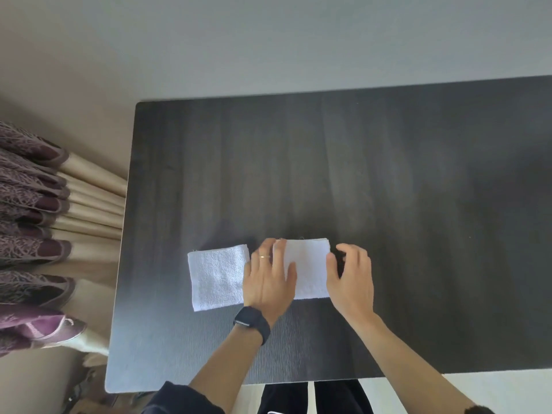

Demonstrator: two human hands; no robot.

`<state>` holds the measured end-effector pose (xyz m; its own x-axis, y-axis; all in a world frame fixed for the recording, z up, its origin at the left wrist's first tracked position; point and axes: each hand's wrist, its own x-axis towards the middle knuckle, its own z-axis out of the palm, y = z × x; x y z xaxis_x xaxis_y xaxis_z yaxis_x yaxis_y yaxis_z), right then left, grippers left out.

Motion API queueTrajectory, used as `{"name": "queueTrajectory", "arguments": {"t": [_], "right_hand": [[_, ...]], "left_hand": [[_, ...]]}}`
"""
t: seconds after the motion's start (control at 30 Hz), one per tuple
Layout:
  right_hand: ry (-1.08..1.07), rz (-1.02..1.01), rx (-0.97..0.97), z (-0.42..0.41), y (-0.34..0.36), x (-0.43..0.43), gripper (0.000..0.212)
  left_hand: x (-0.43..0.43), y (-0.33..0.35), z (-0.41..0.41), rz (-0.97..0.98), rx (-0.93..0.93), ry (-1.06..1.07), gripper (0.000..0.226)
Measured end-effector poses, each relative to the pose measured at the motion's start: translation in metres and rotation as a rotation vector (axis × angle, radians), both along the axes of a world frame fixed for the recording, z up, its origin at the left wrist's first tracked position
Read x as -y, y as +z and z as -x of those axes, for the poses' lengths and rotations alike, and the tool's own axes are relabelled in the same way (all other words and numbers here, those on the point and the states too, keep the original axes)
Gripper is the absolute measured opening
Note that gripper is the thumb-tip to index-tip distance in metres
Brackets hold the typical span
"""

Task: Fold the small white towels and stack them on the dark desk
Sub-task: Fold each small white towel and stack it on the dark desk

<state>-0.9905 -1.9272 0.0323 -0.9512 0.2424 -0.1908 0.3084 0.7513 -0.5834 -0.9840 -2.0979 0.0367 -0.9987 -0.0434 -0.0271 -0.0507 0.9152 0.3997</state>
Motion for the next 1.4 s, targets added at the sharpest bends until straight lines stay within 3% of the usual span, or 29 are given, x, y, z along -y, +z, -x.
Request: {"name": "queueTrajectory", "arguments": {"t": [0.1,0.2,0.57,1.1,1.3,1.4], "right_hand": [[0.195,-0.177,-0.093,-0.012,-0.007,0.005,0.040],[0.357,-0.307,-0.056,-0.007,-0.021,0.011,0.051],[0.415,-0.418,0.035,0.001,-0.045,0.008,0.054],[0.400,-0.294,0.072,-0.002,-0.014,0.003,0.055],[0.207,-0.112,0.081,-0.053,0.055,-0.051,0.047],[0.121,-0.066,0.038,-0.099,0.084,-0.094,0.044]], "left_hand": [[0.002,-0.012,-0.002,0.139,0.011,-0.219,0.061],[0.006,-0.022,0.006,0.174,0.098,-0.245,0.062],[0.012,-0.035,0.011,0.231,0.096,-0.301,0.059],[0.011,-0.019,0.010,0.282,0.135,-0.294,0.058],[-0.020,0.039,-0.009,0.290,0.270,-0.323,0.071],[-0.059,0.069,-0.024,0.244,0.335,-0.412,0.065]]}}
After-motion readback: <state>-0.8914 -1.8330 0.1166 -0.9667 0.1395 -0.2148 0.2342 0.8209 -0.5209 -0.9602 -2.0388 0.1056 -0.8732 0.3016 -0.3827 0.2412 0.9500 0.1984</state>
